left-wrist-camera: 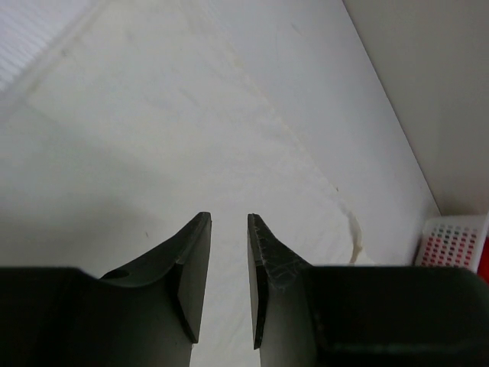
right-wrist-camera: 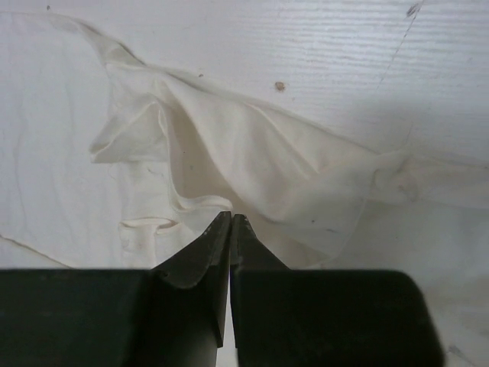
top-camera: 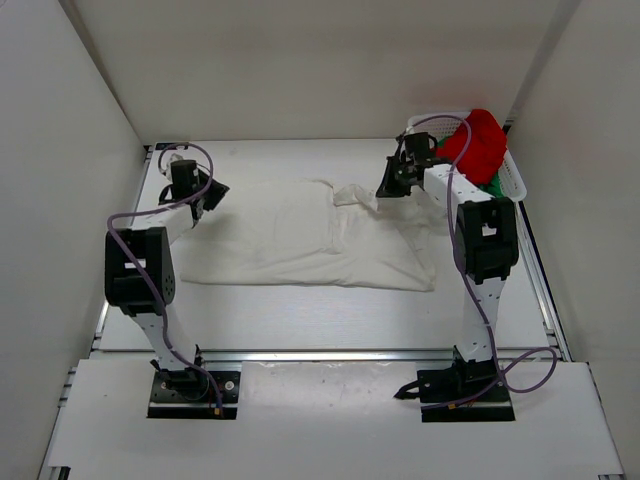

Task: Fold and stack the t-shirts
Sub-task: Grap the side of the flattened tshirt furthest away from the robot with both arms

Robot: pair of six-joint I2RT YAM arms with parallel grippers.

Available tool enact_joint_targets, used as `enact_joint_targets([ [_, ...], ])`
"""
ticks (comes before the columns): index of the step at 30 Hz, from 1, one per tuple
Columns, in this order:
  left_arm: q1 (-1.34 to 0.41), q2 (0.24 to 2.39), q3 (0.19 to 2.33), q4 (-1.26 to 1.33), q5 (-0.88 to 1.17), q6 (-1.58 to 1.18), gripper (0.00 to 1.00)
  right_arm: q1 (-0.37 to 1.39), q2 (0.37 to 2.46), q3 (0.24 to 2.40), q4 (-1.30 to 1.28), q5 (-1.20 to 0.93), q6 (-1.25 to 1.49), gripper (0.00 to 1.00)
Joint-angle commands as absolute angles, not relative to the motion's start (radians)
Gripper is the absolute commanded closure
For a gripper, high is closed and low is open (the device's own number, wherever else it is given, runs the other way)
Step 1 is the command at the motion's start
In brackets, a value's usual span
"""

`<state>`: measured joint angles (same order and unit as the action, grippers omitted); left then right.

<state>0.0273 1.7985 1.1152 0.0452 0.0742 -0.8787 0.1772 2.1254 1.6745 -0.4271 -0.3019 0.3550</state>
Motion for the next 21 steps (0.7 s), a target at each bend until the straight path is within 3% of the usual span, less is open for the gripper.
enact_joint_targets([
  [1,0.063,1.847,1.231,-0.044,0.002,-0.813,0.63,0.167,2.071,1.753,-0.446,-0.259,0.313,1.0],
  [17,0.078,2.33,1.949,-0.431,-0.187,-0.589,0.52,0.172,2.39,2.41,-0.817,-0.167,0.209,1.0],
  [21,0.077,2.442,2.162,-0.538,-0.199,-0.577,0.51,0.176,2.408,2.444,-0.833,-0.175,0.189,1.0],
])
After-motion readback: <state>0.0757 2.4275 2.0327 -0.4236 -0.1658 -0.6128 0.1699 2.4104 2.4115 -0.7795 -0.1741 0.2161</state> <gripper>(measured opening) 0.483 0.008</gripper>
